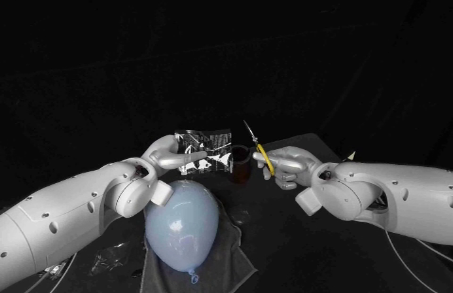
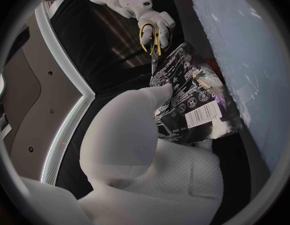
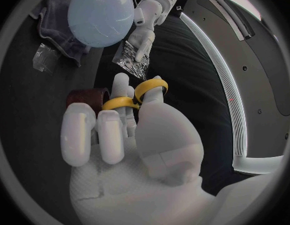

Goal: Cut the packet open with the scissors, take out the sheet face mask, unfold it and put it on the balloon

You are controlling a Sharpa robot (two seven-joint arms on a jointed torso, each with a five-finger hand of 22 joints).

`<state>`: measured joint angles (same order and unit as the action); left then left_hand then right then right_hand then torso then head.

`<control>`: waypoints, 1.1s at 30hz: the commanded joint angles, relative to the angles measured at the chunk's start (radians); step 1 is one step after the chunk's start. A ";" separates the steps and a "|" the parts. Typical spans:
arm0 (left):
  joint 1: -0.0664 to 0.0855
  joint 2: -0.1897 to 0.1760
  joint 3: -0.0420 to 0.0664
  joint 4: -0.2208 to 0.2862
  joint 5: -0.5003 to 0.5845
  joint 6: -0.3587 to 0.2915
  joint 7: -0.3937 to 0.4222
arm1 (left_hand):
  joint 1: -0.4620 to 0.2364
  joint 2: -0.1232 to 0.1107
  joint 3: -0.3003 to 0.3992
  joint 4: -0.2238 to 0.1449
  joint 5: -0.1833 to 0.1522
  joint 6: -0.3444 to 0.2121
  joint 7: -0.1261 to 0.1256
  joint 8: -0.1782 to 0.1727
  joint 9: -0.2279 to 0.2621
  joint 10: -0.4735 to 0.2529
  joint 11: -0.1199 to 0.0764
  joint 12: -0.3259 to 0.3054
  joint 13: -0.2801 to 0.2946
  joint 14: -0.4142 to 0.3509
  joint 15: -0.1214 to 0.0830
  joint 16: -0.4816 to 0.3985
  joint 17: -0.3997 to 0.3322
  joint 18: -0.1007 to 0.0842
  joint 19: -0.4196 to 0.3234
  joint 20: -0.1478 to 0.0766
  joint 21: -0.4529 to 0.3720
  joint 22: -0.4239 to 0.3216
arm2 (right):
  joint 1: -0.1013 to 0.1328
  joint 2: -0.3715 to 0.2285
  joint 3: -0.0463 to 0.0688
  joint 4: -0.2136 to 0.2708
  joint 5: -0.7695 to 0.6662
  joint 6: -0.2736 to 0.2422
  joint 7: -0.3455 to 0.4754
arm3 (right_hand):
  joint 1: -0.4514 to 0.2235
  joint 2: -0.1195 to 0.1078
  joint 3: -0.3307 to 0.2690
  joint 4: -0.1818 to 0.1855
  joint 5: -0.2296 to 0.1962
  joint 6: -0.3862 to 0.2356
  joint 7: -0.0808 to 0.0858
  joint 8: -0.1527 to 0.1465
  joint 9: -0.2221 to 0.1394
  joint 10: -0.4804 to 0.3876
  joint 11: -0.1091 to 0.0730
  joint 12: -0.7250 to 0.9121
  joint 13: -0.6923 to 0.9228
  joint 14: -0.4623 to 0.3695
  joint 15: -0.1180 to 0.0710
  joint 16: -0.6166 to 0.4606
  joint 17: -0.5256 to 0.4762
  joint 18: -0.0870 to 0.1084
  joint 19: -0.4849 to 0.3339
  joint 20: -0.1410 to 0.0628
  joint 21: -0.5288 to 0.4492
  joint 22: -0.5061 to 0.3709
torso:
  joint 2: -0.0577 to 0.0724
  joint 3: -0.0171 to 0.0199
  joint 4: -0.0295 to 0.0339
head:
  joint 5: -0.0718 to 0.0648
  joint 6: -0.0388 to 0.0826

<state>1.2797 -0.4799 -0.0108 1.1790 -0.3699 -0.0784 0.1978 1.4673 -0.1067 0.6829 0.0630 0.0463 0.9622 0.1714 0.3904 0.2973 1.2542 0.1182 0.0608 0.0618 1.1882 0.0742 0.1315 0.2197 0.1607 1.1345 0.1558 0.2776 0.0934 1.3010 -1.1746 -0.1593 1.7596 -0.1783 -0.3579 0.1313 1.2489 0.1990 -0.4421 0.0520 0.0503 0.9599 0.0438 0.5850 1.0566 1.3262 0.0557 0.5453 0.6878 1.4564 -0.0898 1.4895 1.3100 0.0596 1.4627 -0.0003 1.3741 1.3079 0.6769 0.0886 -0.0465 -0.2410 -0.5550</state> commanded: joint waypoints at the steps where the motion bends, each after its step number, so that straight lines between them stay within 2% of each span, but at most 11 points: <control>1: 0.000 -0.007 0.000 0.000 0.056 0.009 0.019 | -0.001 0.007 0.000 -0.005 0.003 0.002 0.006 0.005 0.071 0.005 -0.004 0.001 0.001 0.003 -0.003 -0.005 0.001 0.018 -0.002 -0.003 0.004 0.001 | -0.002 -0.013 -0.002 0.012 -0.005 -0.007 0.020 | 0.054 0.060 -0.021 -0.012 -0.001 0.036 -0.042 0.025 0.003 0.112 -0.119 0.385 0.249 0.076 -0.028 0.007 0.046 -0.013 0.017 -0.004 0.007 0.165 | 0.001 0.0014 0.0002 | -0.002 0.001; 8: 0.000 -0.032 0.000 -0.001 0.139 0.024 0.023 | -0.002 0.007 0.000 -0.006 0.003 0.002 0.006 0.005 0.071 0.004 -0.003 0.001 0.001 0.002 -0.003 -0.005 0.001 0.017 -0.003 -0.003 0.005 0.001 | -0.005 -0.053 -0.009 0.035 -0.007 -0.009 0.036 | 0.053 0.058 -0.023 -0.013 -0.001 0.032 -0.040 0.023 0.006 0.105 -0.119 0.368 0.236 0.074 -0.028 0.002 0.033 -0.011 0.012 -0.004 -0.003 0.160 | 0.000 0.0021 -0.0004 | -0.003 -0.001; 14: 0.001 -0.061 0.000 0.003 0.236 0.048 0.026 | -0.005 0.009 0.000 -0.005 0.003 0.001 0.007 0.005 0.072 0.004 -0.003 0.001 0.001 0.002 -0.001 -0.006 0.002 0.017 -0.004 -0.002 0.005 0.001 | -0.008 -0.077 -0.013 0.044 -0.008 -0.004 0.050 | 0.068 0.067 -0.022 -0.026 -0.001 0.007 -0.031 -0.013 -0.002 0.047 -0.110 0.225 0.125 0.065 -0.022 -0.012 0.001 -0.006 -0.001 -0.001 -0.027 0.150 | -0.001 0.0017 0.0001 | -0.005 -0.002; 16: 0.003 -0.074 0.000 0.005 0.268 0.060 0.026 | -0.008 0.009 -0.001 -0.005 0.003 0.001 0.007 0.005 0.073 0.003 -0.002 0.001 0.001 0.002 -0.001 -0.007 0.002 0.016 -0.004 -0.002 0.006 0.001 | -0.009 -0.082 -0.014 0.046 -0.015 -0.001 0.052 | 0.087 0.080 -0.021 -0.039 -0.001 -0.002 -0.025 -0.039 -0.014 0.019 -0.105 0.148 0.065 0.062 -0.019 -0.018 -0.009 -0.004 -0.006 0.002 -0.035 0.146 | -0.001 0.0020 -0.0007 | -0.004 -0.003; 17: 0.004 -0.081 0.000 0.006 0.282 0.066 0.024 | -0.008 0.009 -0.001 -0.005 0.003 0.001 0.007 0.005 0.073 0.003 -0.002 0.001 0.001 0.002 -0.001 -0.007 0.002 0.016 -0.004 -0.002 0.006 0.001 | -0.010 -0.084 -0.015 0.047 -0.022 0.001 0.052 | 0.102 0.089 -0.020 -0.050 -0.001 -0.007 -0.020 -0.062 -0.026 0.002 -0.101 0.095 0.026 0.061 -0.015 -0.021 -0.014 -0.003 -0.009 0.005 -0.041 0.143 | -0.001 0.0020 -0.0008 | -0.004 -0.003; 20: 0.010 -0.099 0.000 0.010 0.318 0.079 0.020 | -0.010 0.009 -0.002 -0.005 0.003 0.001 0.008 0.005 0.073 0.003 -0.002 0.001 0.001 0.001 -0.001 -0.007 0.002 0.016 -0.005 -0.002 0.006 0.001 | -0.012 -0.089 -0.016 0.051 -0.053 0.005 0.051 | 0.139 0.097 -0.005 -0.069 -0.001 -0.002 -0.016 -0.099 -0.051 -0.012 -0.097 0.035 -0.012 0.060 -0.012 -0.025 -0.021 -0.001 -0.013 0.009 -0.048 0.141 | 0.000 0.0013 0.0004 | -0.003 -0.005; 23: 0.016 -0.117 0.000 0.015 0.344 0.087 0.016 | -0.010 0.009 -0.002 -0.005 0.003 0.000 0.008 0.005 0.073 0.003 -0.002 0.001 0.001 0.001 0.000 -0.007 0.002 0.016 -0.005 -0.002 0.006 0.001 | -0.012 -0.091 -0.016 0.053 -0.103 0.010 0.046 | 0.187 0.099 0.031 -0.087 0.000 0.002 -0.013 -0.145 -0.083 -0.012 -0.095 0.009 -0.020 0.059 -0.010 -0.028 -0.025 0.000 -0.016 0.012 -0.054 0.138 | 0.000 0.0011 0.0001 | 0.002 -0.008; 26: 0.021 -0.136 0.001 0.021 0.360 0.091 0.013 | -0.012 0.009 -0.003 -0.005 0.003 0.000 0.008 0.005 0.074 0.003 -0.002 0.001 0.001 0.001 0.000 -0.007 0.002 0.016 -0.005 -0.002 0.007 0.001 | -0.013 -0.093 -0.017 0.054 -0.150 0.015 0.038 | 0.207 0.097 0.055 -0.093 -0.001 0.004 -0.006 -0.187 -0.112 -0.008 -0.089 -0.015 -0.028 0.058 -0.005 -0.032 -0.029 0.001 -0.017 0.016 -0.058 0.138 | 0.000 0.0003 0.0007 | 0.002 -0.009; 28: 0.024 -0.149 0.001 0.025 0.366 0.092 0.011 | -0.012 0.009 -0.003 -0.005 0.003 0.000 0.008 0.005 0.074 0.003 -0.002 0.001 0.001 0.001 0.000 -0.007 0.002 0.016 -0.005 -0.002 0.007 0.001 | -0.013 -0.095 -0.017 0.055 -0.179 0.015 0.033 | 0.230 0.099 0.076 -0.105 0.000 0.009 -0.007 -0.202 -0.122 -0.006 -0.090 -0.026 -0.031 0.058 -0.005 -0.033 -0.029 0.001 -0.017 0.017 -0.058 0.138 | 0.000 -0.0001 0.0012 | 0.002 -0.009; 31: 0.028 -0.173 0.001 0.033 0.372 0.090 0.008 | -0.012 0.009 -0.003 -0.006 0.003 0.000 0.008 0.005 0.074 0.003 -0.002 0.001 0.001 0.001 0.000 -0.007 0.002 0.016 -0.005 -0.002 0.007 0.002 | -0.014 -0.097 -0.017 0.055 -0.249 0.012 0.020 | 0.273 0.097 0.128 -0.139 0.009 0.010 -0.002 -0.245 -0.149 -0.003 -0.086 -0.053 -0.040 0.058 -0.002 -0.035 -0.030 0.001 -0.018 0.019 -0.060 0.138 | 0.000 -0.0005 0.0018 | 0.005 -0.009; 33: 0.029 -0.187 0.001 0.039 0.374 0.088 0.007 | -0.012 0.009 -0.003 -0.006 0.003 0.000 0.008 0.005 0.074 0.003 -0.002 0.001 0.001 0.001 0.000 -0.007 0.002 0.016 -0.005 -0.002 0.007 0.002 | -0.014 -0.097 -0.017 0.054 -0.297 0.010 0.011 | 0.285 0.097 0.148 -0.157 0.013 0.008 0.003 -0.261 -0.158 -0.002 -0.083 -0.064 -0.043 0.058 0.001 -0.036 -0.031 0.001 -0.018 0.021 -0.060 0.138 | 0.000 -0.0013 0.0016 | 0.006 -0.010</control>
<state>1.3059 -0.6645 -0.0111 1.2121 -0.0362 -0.0146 0.2009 1.4601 -0.1004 0.6801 0.0604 0.0431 0.9642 0.1734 0.3912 0.2973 1.2540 0.1184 0.0608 0.0618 1.1881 0.0743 0.1276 0.2205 0.1677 1.1345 0.1558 0.2812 0.0942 1.2873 -1.2717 -0.1772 1.8122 -0.3509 -0.3644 0.1530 1.3390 0.1089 -0.3051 -0.0985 0.0622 0.9691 0.0463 0.3233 0.8979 1.2818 0.0127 0.4796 0.6441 1.4678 -0.0947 1.4579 1.2790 0.0529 1.4456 0.0135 1.3178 1.3079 0.6764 0.0884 -0.0453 -0.2363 -0.5645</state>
